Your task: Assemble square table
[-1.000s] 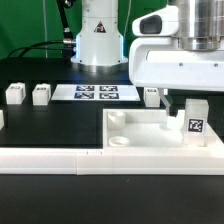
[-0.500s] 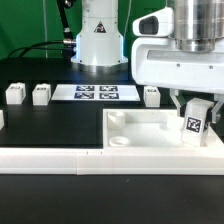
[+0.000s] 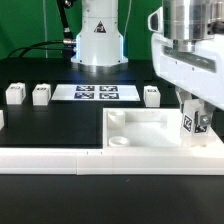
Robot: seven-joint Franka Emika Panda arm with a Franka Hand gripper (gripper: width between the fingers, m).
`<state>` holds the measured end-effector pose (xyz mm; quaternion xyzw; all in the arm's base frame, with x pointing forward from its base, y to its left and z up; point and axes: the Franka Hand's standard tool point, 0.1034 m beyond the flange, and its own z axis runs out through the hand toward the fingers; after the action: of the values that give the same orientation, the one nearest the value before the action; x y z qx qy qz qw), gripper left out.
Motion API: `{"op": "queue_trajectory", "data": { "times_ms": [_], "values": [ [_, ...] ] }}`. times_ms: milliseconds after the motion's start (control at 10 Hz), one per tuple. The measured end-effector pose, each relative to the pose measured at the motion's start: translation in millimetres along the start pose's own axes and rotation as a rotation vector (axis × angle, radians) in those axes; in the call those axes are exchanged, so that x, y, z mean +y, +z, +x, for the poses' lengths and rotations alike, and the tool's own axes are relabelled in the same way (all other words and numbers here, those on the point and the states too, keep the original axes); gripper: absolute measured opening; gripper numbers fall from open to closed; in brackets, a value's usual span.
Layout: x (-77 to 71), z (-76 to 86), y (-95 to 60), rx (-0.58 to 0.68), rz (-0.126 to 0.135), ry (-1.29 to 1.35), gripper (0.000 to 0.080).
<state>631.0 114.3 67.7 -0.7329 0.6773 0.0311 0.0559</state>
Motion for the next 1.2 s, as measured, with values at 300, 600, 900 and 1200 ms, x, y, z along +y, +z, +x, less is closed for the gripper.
{"op": "queue_trajectory", "data": {
  "times_ms": [300,600,900,1200],
  "values": [
    [0.1,-0.7,-0.1,-0.043,0.018,0.356,0.0294],
    [0.4,-0.3,-0.6,-0.027,0.018,0.474,0.0294],
    [0.0,-2.7,0.4,-0.012,0.025,0.266,0.059],
    [-0.1,-5.4,0.7,0.004,0.03,0.003,0.0646]
  ]
}}
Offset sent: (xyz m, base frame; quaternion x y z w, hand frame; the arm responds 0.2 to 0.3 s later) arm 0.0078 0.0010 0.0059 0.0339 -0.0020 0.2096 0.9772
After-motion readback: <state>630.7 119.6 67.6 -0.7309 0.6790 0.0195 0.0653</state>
